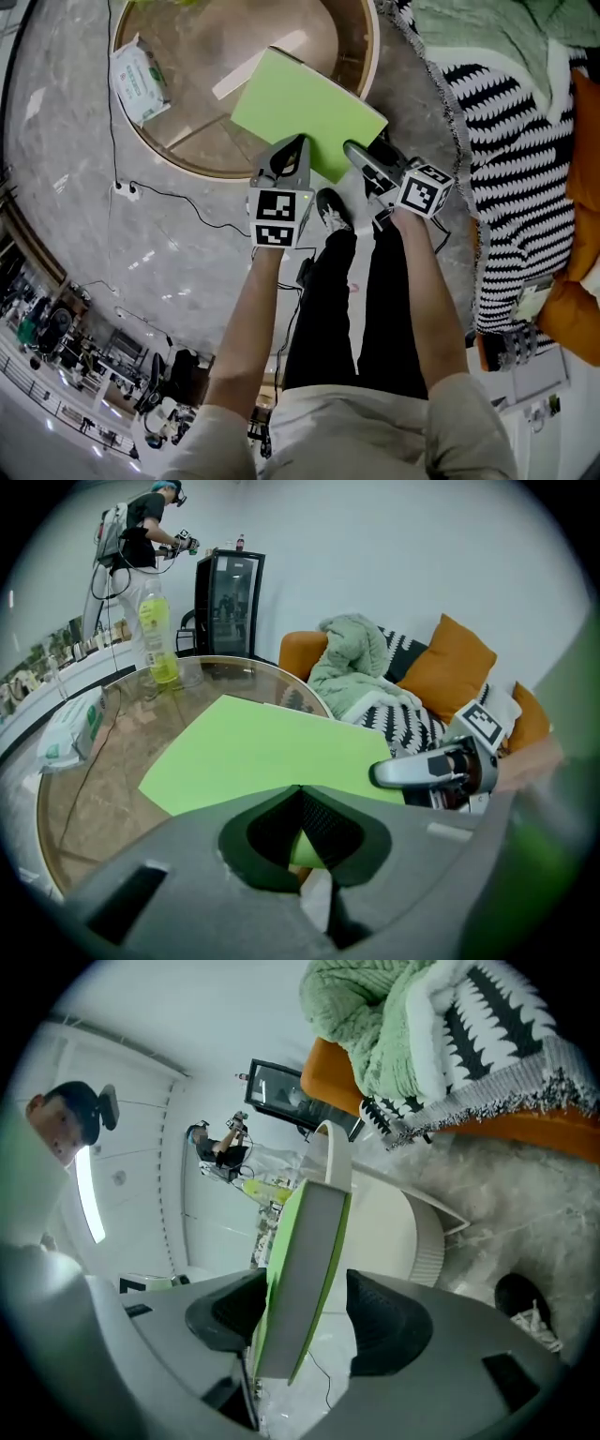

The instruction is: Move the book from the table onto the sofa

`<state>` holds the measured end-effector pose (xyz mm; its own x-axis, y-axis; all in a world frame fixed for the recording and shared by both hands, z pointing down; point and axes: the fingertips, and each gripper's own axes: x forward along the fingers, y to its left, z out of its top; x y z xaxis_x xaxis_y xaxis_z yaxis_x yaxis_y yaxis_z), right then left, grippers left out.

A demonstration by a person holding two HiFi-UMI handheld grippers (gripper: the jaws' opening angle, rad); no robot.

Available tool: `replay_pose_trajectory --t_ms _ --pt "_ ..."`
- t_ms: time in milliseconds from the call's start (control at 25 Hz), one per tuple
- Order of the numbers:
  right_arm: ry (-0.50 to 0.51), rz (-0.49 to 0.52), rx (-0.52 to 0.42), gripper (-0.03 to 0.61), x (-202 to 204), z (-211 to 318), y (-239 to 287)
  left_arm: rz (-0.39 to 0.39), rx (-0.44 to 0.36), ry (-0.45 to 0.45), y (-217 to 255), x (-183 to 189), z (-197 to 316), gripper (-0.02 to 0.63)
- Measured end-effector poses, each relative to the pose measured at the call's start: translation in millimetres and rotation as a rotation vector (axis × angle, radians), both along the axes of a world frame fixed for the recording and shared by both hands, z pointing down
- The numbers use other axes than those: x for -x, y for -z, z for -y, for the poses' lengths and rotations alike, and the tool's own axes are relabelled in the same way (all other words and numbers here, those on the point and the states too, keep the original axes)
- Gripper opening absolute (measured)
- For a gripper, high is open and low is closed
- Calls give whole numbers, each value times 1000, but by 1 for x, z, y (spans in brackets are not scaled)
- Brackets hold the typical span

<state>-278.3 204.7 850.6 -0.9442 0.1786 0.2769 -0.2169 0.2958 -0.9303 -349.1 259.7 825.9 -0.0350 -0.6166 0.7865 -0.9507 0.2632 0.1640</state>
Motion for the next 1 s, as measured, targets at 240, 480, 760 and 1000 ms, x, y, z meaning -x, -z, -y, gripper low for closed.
replay_pose_trajectory --t_ms 240,480,760,1000 --pt "19 19 48 227 17 -18 1 -30 -35 3 2 -4 1 9" --pt "33 -21 45 203 23 -31 0 -57 -32 16 1 -6 -2 9" --pt "7 -5 70 156 9 -32 22 -65 -42 -6 14 -16 -4 9" --pt "-45 6 -19 140 3 -27 65 -66 -65 -15 41 -26 -7 9"
